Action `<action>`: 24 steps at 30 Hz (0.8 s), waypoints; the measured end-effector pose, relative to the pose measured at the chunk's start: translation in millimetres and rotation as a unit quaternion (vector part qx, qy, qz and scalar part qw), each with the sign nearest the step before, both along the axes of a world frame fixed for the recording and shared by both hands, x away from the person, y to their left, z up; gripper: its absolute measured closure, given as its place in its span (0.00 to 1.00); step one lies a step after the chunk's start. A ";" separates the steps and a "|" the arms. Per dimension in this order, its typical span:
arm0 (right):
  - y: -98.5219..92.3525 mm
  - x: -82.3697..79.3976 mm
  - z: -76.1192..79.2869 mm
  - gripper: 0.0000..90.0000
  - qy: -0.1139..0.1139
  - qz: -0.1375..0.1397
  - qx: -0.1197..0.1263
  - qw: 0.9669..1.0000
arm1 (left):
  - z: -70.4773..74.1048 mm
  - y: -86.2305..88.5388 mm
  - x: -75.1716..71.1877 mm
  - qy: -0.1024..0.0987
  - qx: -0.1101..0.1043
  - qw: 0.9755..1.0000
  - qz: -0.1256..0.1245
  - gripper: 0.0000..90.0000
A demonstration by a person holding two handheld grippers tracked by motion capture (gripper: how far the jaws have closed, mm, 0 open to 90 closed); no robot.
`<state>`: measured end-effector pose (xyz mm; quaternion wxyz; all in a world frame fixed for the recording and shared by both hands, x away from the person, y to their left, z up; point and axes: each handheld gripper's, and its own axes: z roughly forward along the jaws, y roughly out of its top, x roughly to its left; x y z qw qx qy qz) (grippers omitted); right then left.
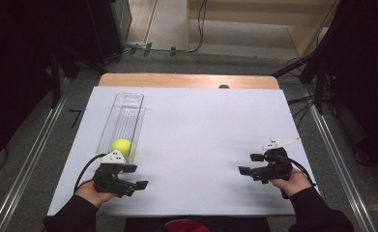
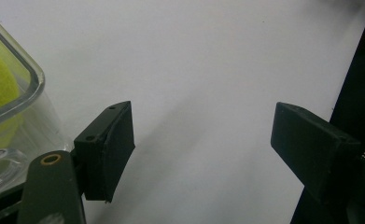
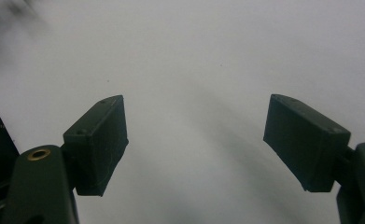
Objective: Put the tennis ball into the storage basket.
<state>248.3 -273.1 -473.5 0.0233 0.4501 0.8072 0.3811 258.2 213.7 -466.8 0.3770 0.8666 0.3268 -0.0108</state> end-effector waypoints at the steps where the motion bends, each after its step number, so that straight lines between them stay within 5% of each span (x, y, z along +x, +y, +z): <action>1: -1.5 -0.7 -0.4 0.22 0.000 0.000 -0.002 1.000 | 0.0 0.0 0.0 0.000 0.000 1.000 0.000 0.25; 24: -12.5 -1.1 -14.6 0.22 0.010 -0.009 -0.012 1.000 | -0.1 -0.1 0.4 0.000 0.002 1.000 -0.001 0.25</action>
